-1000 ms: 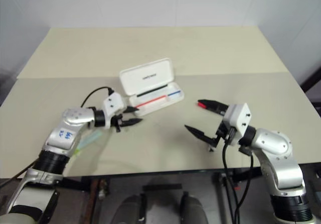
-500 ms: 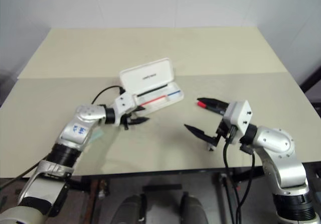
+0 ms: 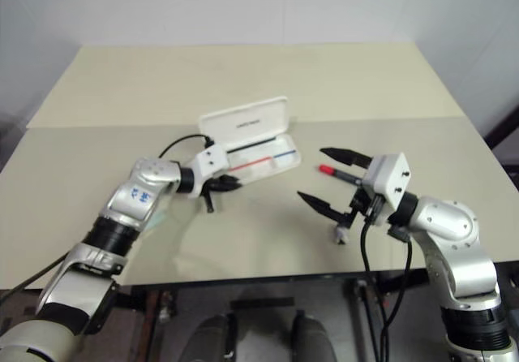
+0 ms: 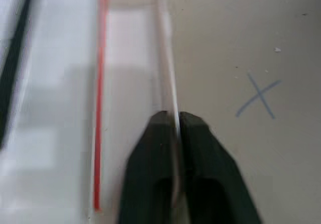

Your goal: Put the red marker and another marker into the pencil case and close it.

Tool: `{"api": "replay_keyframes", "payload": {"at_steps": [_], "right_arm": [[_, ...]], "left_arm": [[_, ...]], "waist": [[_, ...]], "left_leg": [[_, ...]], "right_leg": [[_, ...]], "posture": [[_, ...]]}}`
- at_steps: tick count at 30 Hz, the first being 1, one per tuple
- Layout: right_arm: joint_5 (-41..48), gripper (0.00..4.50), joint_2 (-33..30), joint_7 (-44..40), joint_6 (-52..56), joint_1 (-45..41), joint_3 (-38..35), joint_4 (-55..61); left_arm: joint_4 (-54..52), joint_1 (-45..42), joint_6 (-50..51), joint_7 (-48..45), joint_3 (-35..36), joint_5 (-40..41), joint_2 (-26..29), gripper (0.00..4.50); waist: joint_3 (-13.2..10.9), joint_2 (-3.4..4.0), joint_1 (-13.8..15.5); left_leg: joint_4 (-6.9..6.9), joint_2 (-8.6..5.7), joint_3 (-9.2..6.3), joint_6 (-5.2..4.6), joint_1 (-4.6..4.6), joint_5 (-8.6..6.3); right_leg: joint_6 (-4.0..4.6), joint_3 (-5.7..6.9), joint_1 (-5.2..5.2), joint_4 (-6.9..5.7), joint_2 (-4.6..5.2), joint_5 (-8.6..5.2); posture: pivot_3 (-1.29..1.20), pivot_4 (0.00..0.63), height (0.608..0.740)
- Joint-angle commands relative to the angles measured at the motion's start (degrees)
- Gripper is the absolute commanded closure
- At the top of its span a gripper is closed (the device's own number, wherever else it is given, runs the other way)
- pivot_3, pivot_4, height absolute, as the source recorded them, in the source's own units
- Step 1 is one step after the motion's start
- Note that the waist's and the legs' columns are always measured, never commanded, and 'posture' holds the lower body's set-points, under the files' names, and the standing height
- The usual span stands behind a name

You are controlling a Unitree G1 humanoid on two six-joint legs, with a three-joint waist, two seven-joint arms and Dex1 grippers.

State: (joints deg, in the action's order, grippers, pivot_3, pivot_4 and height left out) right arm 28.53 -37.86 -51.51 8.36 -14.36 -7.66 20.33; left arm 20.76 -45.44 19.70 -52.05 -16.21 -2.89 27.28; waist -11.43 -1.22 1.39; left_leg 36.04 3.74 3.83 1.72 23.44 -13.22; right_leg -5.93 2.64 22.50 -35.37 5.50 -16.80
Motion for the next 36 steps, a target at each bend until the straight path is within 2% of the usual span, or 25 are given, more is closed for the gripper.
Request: {"api": "replay_keyframes", "payload": {"at_steps": [1, 5, 7, 10, 15, 20, 23, 29, 36], "right_arm": [[1.16, 0.0, -0.92, 0.48, -0.16, -0.9, -2.45, 2.44], [1.1, 0.0, -0.75, 0.32, 0.13, -1.83, -2.01, 1.96], [1.15, 0.0, -0.53, 0.01, 0.22, -2.23, -1.51, 1.63], [1.34, 0.0, -0.28, -0.24, 0.47, -2.47, -1.01, 1.46], [1.82, 0.0, -0.27, -0.46, 0.96, -2.33, -0.81, 1.46], [2.34, 0.0, -0.14, -0.73, 1.56, -2.0, -0.6, 1.53], [2.46, 0.0, 0.22, -0.63, 1.87, -2.13, -0.17, 1.58], [2.45, 0.0, 0.84, -0.37, 2.51, -2.61, 0.47, 1.8], [2.6, 0.0, 0.6, -0.64, 3.2, -2.96, 0.27, 1.57]], "left_arm": [[0.33, 1.57, 0.04, -1.66, -2.2, -1.3, -0.09, 4.47], [-1.62, 2.53, 0.27, -4.05, -2.58, -0.62, 0.33, 4.47], [-5.73, 4.43, -0.81, -7.2, -2.39, 1.45, 1.24, 4.47], [-12.76, 7.98, 2.66, -11.08, -0.4, 6.11, 2.52, 4.47], [-20.5, 13.47, 3.68, -13.59, -0.33, 5.82, 8.36, 4.47], [-25.38, 18.31, 3.09, -14.77, 0.89, 6.05, 14.48, 4.47], [-25.11, 18.82, 2.08, -14.4, 0.49, 5.7, 15.29, 4.47], [-23.06, 17.69, 0.75, -11.93, -0.1, 4.72, 13.3, 4.47], [-24.4, 16.75, 4.11, -10.74, -0.32, 6.21, 9.62, 2.4]], "waist": [[0.01, -0.02, -0.01], [0.02, -0.03, -0.04], [0.02, -0.02, -0.08], [0.03, 0.0, -0.17], [0.03, 0.0, -0.2], [0.04, -0.01, -1.57], [0.05, -0.02, -1.96], [0.06, -0.04, -1.93], [0.11, -0.11, -0.74]], "left_leg": [[0.01, 0.0, 0.0, -0.01, 0.0, 0.0], [0.0, 0.0, 0.0, -0.01, 0.0, -0.02], [-0.01, 0.0, 0.0, 0.01, 0.0, -0.05], [-0.05, 0.01, 0.08, -0.02, 0.01, -0.15], [-0.02, 0.01, 0.1, -0.05, 0.06, -0.27], [-0.03, 0.05, 0.16, -0.03, 0.0, -0.35], [-0.05, 0.08, 0.2, -0.01, -0.13, -0.37], [-0.02, 0.09, 0.2, 0.0, -0.2, -0.38], [0.07, 0.07, 0.17, 0.0, -0.17, -0.38]], "right_leg": [[0.0, 0.0, -0.01, 0.0, 0.0, 0.0], [0.0, -0.01, -0.01, 0.01, 0.0, 0.0], [0.01, -0.01, -0.01, 0.03, 0.0, -0.01], [-0.02, -0.06, 0.0, 0.09, 0.0, -0.07], [-0.12, -0.08, 0.01, 0.03, 0.0, -0.17], [-0.05, -0.14, 0.03, 0.11, -0.01, -0.27], [0.03, -0.18, 0.03, -0.05, -0.02, -0.35], [0.11, -0.18, 0.03, -0.24, -0.02, -0.47], [0.1, -0.19, 0.0, -0.27, -0.01, -0.46]], "posture": [[0.0, 0.15, 0.74], [0.0, 0.15, 0.74], [0.0, 0.15, 0.74], [0.0, 0.15, 0.74], [0.0, 0.15, 0.74], [0.0, 0.15, 0.74], [0.0, 0.15, 0.74], [0.0, 0.15, 0.74], [0.0, 0.15, 0.74]]}}
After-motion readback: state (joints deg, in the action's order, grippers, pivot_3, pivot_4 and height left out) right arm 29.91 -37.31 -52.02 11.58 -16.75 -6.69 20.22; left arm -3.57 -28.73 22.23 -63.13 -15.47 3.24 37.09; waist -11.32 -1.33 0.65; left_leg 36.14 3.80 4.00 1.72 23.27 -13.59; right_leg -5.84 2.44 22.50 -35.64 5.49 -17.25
